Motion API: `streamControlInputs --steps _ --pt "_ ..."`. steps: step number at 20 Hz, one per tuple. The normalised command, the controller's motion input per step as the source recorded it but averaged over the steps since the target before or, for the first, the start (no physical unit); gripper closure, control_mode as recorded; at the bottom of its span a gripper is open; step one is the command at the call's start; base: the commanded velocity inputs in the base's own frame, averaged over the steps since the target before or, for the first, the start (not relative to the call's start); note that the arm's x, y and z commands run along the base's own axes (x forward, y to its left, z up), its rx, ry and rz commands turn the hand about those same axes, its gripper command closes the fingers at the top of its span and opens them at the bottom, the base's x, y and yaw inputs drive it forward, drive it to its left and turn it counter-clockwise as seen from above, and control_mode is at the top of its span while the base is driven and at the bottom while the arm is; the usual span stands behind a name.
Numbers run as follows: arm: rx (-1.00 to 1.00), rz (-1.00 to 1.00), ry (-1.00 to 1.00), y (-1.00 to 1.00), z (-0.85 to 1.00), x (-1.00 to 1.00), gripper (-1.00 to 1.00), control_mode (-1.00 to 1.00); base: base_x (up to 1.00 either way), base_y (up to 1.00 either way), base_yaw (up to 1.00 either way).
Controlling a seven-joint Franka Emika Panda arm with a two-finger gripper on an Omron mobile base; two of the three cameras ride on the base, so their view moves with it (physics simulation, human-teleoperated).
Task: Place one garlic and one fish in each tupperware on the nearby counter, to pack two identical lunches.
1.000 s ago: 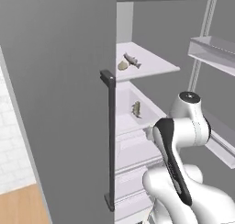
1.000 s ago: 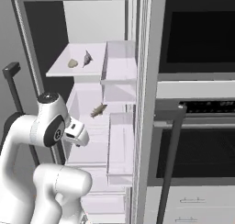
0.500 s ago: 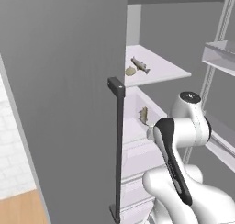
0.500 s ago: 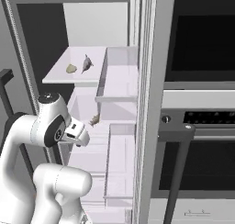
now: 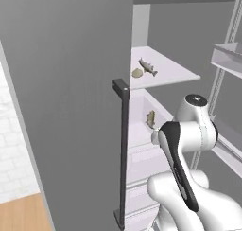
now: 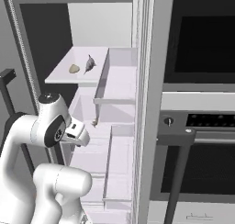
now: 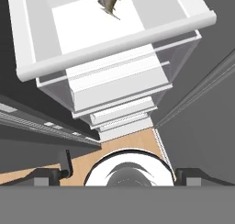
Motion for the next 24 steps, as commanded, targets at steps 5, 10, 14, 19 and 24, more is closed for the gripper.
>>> streamControlInputs --steps 5,10,14,19,24 --pt "0.0 0.0 0.0 0.0 0.0 0.0 -1.0 1.0 0.01 -0.3 0.0" --pt "0.0 0.0 0.0 0.0 0.0 0.0 -1.0 1.0 0.04 -0.15 0.0" --pt "0.0 0.0 0.0 0.0 0.0 0.0 -1.0 1.0 0.0 0.0 0.0" --pt "0.0 0.0 0.0 0.0 0.0 0.0 -1.0 1.0 0.0 0.0 0.0" --pt "0.01 0.0 -0.11 0.0 -0.04 0.07 -1.0 -1.0 0.03 0.0 0.0"
